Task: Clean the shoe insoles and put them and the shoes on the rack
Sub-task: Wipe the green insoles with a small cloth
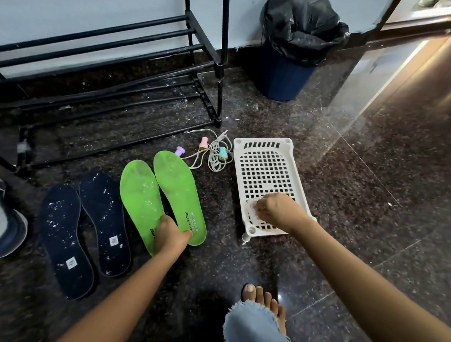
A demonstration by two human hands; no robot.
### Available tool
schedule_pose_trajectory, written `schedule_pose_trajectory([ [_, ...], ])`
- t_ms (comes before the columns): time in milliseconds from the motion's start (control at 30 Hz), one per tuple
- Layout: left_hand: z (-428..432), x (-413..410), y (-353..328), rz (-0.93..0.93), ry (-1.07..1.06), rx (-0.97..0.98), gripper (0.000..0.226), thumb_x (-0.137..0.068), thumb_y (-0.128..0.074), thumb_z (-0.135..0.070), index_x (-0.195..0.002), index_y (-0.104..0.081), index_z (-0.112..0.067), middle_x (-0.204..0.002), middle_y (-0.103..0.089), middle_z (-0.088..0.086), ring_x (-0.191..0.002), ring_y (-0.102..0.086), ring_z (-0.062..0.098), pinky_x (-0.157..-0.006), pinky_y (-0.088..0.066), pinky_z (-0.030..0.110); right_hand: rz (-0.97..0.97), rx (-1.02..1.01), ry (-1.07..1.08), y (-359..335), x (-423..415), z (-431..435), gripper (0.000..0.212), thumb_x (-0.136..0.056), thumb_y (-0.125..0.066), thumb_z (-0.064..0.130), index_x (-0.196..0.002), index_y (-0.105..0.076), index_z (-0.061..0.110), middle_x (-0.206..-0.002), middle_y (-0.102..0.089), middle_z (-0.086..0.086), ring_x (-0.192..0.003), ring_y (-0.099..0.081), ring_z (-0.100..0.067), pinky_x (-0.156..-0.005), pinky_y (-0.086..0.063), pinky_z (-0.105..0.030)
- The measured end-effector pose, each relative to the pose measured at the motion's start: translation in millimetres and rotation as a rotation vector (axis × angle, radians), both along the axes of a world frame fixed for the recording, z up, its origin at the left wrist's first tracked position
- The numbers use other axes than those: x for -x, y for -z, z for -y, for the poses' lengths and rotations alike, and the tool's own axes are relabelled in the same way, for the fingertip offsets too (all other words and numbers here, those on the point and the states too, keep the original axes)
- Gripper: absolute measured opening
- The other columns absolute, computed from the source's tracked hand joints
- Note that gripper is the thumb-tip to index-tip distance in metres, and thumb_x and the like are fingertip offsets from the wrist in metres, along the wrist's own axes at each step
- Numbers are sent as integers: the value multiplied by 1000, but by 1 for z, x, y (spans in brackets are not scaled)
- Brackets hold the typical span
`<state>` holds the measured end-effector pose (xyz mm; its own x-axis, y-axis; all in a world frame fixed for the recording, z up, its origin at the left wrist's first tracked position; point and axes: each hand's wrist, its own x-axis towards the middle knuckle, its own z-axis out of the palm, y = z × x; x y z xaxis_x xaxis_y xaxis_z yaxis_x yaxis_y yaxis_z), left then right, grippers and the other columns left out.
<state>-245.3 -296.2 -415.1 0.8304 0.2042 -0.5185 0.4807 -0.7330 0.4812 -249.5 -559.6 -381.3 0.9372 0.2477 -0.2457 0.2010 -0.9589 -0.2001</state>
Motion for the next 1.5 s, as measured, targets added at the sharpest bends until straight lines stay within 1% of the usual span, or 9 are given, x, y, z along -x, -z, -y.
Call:
schedule_pose_trajectory([
  [133, -2, 0, 3, 0, 52, -75, 40, -80, -77, -27, -104, -49, -9, -102, -62, 9, -86, -60, 28, -64, -44, 32, 71, -53, -40, 1, 6, 3, 19, -90, -56, 20, -87, -65, 3, -80, -62, -12, -76, -59, -31, -68, -48, -39],
  [267, -6, -3, 9, 6, 28, -47, 30, -80, -73, -24, -101, -53, -16, -97, -64, 5, -84, -63, 28, -64, -46, 30, 51, -114, -3, 1, 6, 7, 17, -92, -56, 18, -94, -67, 5, -87, -65, -10, -83, -61, -28, -77, -47, -37],
  [467, -7, -1, 9, 57, -261, 356, 9, -89, -60, -9, -83, -63, -16, -94, -70, 7, -74, -66, 18, -72, -60, 35, -23, -29, -66, -9, -1, 8, 14, -85, -60, 10, -95, -69, 6, -89, -67, -10, -84, -61, -26, -76, -41, -29],
  [700, -1, -2, 2, 41, -521, 714, 17, -96, -48, -4, -109, -56, -8, -109, -63, 11, -97, -65, 28, -76, -59, 41, -9, -30, -156, -6, -4, 7, 20, -91, -52, 16, -85, -65, 2, -85, -60, -12, -75, -59, -30, -73, -47, -38],
  [933, 5, -5, -21, 20, -603, 1027, 24, -94, -41, 12, -113, -49, 1, -107, -63, 24, -96, -68, 38, -76, -58, 38, -119, -362, 262, -6, -4, 22, 17, -79, -61, 3, -72, -66, 18, -77, -67, 3, -71, -60, -11, -71, -45, -18],
  [1067, 5, -3, -22, 32, -608, 1096, 27, -93, -39, 13, -114, -50, -1, -116, -61, 24, -97, -69, 36, -83, -57, 42, -149, -483, 418, -6, -2, 28, 18, -80, -60, 6, -69, -63, 20, -74, -69, 3, -71, -62, -12, -74, -49, -26],
  [1167, 7, 4, -26, 50, -579, 1125, 30, -94, -39, 13, -118, -49, -2, -115, -62, 22, -94, -70, 31, -82, -58, 39, -136, -572, 502, -7, -1, 27, 17, -85, -51, 3, -73, -54, 14, -69, -62, 0, -66, -57, -14, -66, -46, -31],
  [1333, 10, 12, -33, 79, -553, 1183, 39, -96, -38, 11, -130, -44, -5, -118, -62, 19, -93, -72, 27, -83, -58, 38, 141, -564, 567, -6, 5, 17, 10, -95, -43, 11, -85, -47, 8, -69, -56, -4, -62, -51, -20, -60, -41, -36],
  [1500, 8, 13, -53, 110, -523, 1248, 49, -96, -36, 11, -135, -43, -19, -120, -61, 12, -99, -69, 26, -82, -58, 40, 374, -868, 837, -30, 9, 0, 6, -98, -42, 16, -93, -42, 12, -82, -62, -15, -66, -62, -24, -57, -52, -37],
])
